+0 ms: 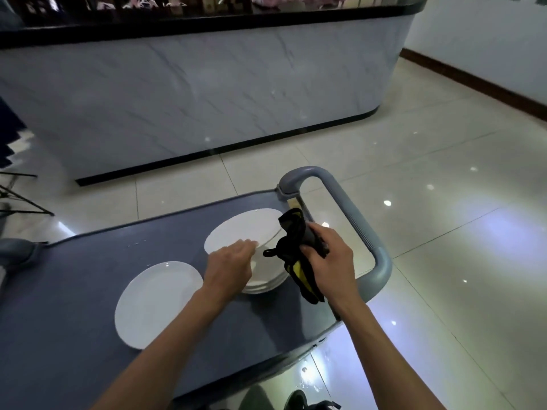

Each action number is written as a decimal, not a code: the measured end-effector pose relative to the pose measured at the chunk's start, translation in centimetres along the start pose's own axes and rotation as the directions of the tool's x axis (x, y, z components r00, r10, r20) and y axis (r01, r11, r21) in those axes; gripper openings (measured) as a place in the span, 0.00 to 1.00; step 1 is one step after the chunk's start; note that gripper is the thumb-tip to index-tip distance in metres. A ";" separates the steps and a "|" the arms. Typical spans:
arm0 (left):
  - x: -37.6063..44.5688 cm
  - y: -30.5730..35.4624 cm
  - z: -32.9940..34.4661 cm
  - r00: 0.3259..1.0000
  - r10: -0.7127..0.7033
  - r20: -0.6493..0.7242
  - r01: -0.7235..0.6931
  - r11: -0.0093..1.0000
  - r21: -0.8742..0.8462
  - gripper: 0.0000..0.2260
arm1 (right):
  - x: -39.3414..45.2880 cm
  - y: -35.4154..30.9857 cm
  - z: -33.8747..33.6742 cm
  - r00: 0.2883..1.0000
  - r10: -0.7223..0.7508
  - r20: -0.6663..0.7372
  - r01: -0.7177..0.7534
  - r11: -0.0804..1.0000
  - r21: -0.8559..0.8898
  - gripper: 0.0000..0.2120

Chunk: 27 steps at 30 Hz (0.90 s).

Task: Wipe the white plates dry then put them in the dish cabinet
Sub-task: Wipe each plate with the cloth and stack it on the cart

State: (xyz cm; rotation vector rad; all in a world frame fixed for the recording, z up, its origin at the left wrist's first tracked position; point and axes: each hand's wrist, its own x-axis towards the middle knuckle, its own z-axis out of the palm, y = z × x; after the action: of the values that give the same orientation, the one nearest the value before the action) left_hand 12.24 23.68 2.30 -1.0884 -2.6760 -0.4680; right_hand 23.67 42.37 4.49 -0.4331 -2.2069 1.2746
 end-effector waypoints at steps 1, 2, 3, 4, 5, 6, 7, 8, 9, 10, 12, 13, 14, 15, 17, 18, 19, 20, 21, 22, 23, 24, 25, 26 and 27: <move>0.0 0.6 0.2 0.999 0.005 0.033 -0.006 1.000 0.022 0.12 | 0.1 0.3 -0.2 1.000 -0.006 0.009 0.006 1.000 0.002 0.25; -0.1 1.1 0.4 0.998 0.015 0.059 -0.018 0.999 0.048 0.13 | 0.2 0.6 -0.3 1.000 -0.010 0.017 0.010 1.000 0.004 0.26; -0.2 1.5 0.6 0.996 0.026 0.082 -0.033 0.997 0.075 0.14 | 0.2 0.9 -0.5 1.000 -0.011 0.025 0.011 1.000 0.006 0.27; -0.3 1.9 0.8 0.994 0.035 0.100 -0.045 0.994 0.099 0.14 | 0.4 1.3 -0.6 0.999 -0.011 0.033 0.011 1.000 0.007 0.27; -0.4 2.2 1.0 0.993 0.041 0.111 -0.054 0.992 0.116 0.14 | 0.5 1.7 -0.8 0.999 -0.010 0.039 0.009 1.000 0.007 0.28; -0.6 2.4 1.2 0.992 0.043 0.123 -0.059 0.990 0.126 0.14 | 0.6 2.1 -1.0 0.999 -0.004 0.045 0.004 1.000 0.006 0.27; -0.7 2.6 1.5 0.990 0.043 0.137 -0.061 0.989 0.134 0.14 | 0.7 2.6 -1.1 0.999 0.006 0.051 -0.006 1.000 0.007 0.26; -0.9 2.7 1.8 0.988 0.043 0.151 -0.065 0.988 0.142 0.14 | 0.8 3.0 -1.3 0.998 0.017 0.056 -0.018 1.000 0.008 0.25; -1.0 2.8 2.1 0.986 0.046 0.162 -0.071 0.986 0.151 0.14 | 1.0 3.5 -1.5 0.998 0.027 0.058 -0.027 1.000 0.010 0.24; -1.2 2.9 2.3 0.984 0.052 0.170 -0.080 0.984 0.159 0.14 | 1.1 3.8 -1.6 0.998 0.034 0.058 -0.035 0.999 0.009 0.23; -1.5 3.2 2.7 0.980 0.069 0.184 -0.102 0.980 0.174 0.16 | 1.2 4.3 -1.9 0.997 0.044 0.062 -0.044 0.999 0.001 0.23; -1.7 3.3 3.0 0.979 0.084 0.184 -0.117 0.977 0.179 0.17 | 1.2 4.5 -2.1 0.996 0.050 0.068 -0.050 0.999 -0.002 0.23; -1.9 3.4 3.2 0.979 0.097 0.178 -0.129 0.975 0.180 0.18 | 1.2 4.7 -2.2 0.996 0.056 0.074 -0.056 0.998 -0.003 0.23; -2.0 3.4 3.5 0.980 0.102 0.174 -0.133 0.975 0.179 0.18 | 1.2 4.8 -2.3 0.995 0.060 0.081 -0.060 0.998 -0.003 0.23; -2.2 3.4 4.0 0.982 0.098 0.164 -0.126 0.976 0.176 0.18 | 1.2 5.1 -2.4 0.993 0.062 0.100 -0.062 0.998 -0.001 0.24; -2.3 3.3 4.2 0.983 0.096 0.157 -0.123 0.977 0.173 0.17 | 1.2 5.2 -2.4 0.992 0.062 0.108 -0.062 0.998 -0.003 0.24; -2.4 3.3 4.4 0.984 0.095 0.154 -0.121 0.978 0.171 0.17 | 1.3 5.2 -2.4 0.992 0.061 0.114 -0.060 0.998 -0.008 0.24; -2.5 3.2 4.6 0.983 0.096 0.155 -0.122 0.978 0.170 0.18 | 1.3 5.3 -2.3 0.991 0.060 0.118 -0.059 0.998 -0.014 0.24; -2.6 3.1 4.8 0.982 0.100 0.157 -0.127 0.977 0.170 0.18 | 1.4 5.3 -2.3 0.991 0.061 0.121 -0.060 0.998 -0.015 0.24; -2.7 3.0 4.9 0.981 0.105 0.160 -0.132 0.977 0.168 0.18 | 1.4 5.4 -2.2 0.990 0.063 0.126 -0.061 0.998 -0.013 0.25; -2.9 2.9 5.1 0.981 0.110 0.159 -0.136 0.977 0.164 0.19 | 1.5 5.4 -2.1 0.989 0.063 0.131 -0.062 0.998 -0.009 0.25; -3.0 2.7 5.2 0.982 0.110 0.155 -0.134 0.978 0.157 0.19 | 1.5 5.4 -2.0 0.989 0.062 0.136 -0.062 0.998 -0.007 0.25; -3.1 2.5 5.3 0.983 0.108 0.150 -0.130 0.981 0.145 0.19 | 1.5 5.4 -2.0 0.989 0.060 0.138 -0.060 0.998 -0.005 0.24; -3.1 2.4 5.5 0.984 0.101 0.149 -0.121 0.984 0.128 0.19 | 1.6 5.5 -1.9 0.988 0.058 0.142 -0.058 0.998 -0.004 0.24; -3.2 2.2 5.7 0.984 0.092 0.151 -0.109 0.988 0.107 0.18 | 1.7 5.4 -1.8 0.987 0.057 0.150 -0.057 0.998 -0.005 0.24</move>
State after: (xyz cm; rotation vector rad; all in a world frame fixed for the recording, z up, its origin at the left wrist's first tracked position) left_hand 15.61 25.19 -3.53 -1.2614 -2.7155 -0.2201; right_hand 23.44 47.20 1.02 -0.4149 -2.3343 1.3772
